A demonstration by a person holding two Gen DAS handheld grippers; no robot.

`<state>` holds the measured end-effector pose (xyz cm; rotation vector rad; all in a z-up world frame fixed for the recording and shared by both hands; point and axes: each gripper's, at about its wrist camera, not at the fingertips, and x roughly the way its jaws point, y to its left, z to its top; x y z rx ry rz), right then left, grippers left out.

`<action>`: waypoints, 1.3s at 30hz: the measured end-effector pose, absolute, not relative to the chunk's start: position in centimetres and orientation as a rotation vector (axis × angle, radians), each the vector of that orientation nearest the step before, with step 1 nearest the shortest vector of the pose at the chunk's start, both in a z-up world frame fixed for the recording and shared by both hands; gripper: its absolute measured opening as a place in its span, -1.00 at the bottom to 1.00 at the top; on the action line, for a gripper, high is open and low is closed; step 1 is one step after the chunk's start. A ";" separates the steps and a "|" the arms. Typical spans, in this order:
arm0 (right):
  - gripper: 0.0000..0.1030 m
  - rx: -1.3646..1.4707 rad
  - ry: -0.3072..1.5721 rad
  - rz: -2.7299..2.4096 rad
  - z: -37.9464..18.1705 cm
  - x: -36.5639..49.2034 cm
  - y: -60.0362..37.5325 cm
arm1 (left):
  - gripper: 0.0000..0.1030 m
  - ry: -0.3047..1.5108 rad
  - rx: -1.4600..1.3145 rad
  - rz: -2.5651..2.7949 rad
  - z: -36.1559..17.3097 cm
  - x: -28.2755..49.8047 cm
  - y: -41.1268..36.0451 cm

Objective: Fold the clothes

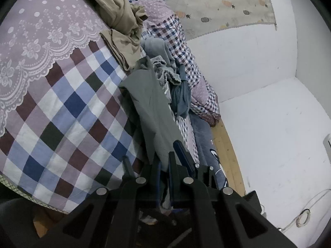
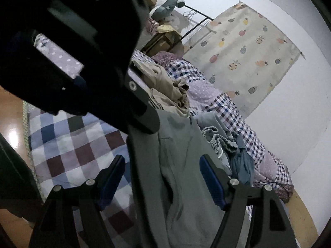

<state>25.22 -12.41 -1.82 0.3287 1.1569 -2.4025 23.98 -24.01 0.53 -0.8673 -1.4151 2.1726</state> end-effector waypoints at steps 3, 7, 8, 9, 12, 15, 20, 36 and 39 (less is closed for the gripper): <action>0.50 0.322 1.180 -2.414 -2.0 24.6 -12.9 | -0.91 -1.418 -0.861 2.169 0.6 23.9 -24.1; 0.39 0.361 1.216 -2.402 -2.4 23.6 -13.8 | -0.92 -1.439 -0.845 2.169 0.6 24.0 -24.5; 0.28 0.366 1.225 -2.406 -2.5 23.3 -13.9 | -0.91 -1.445 -0.843 2.168 0.6 24.0 -24.6; -0.10 0.370 1.235 -2.412 -2.6 23.1 -14.0 | -0.91 -1.450 -0.843 2.168 0.6 24.1 -24.7; -0.58 0.399 1.233 -2.436 -2.5 22.2 -14.1 | -0.91 -1.455 -0.851 2.175 0.5 23.9 -25.1; -0.88 0.430 1.214 -2.442 -2.1 21.6 -13.9 | -0.86 -1.485 -0.841 2.175 0.5 23.7 -25.8; -0.92 0.480 1.090 -2.445 -0.1 21.2 -12.7 | 0.29 -1.554 -0.799 2.228 0.5 23.1 -27.7; -0.92 0.632 0.752 -2.467 4.2 21.2 -10.0 | 0.43 -1.529 -0.950 2.095 -2.1 13.3 -26.9; -0.92 0.652 0.716 -2.468 4.6 20.7 -9.2 | 0.43 -1.547 -0.929 2.040 -2.4 11.4 -27.2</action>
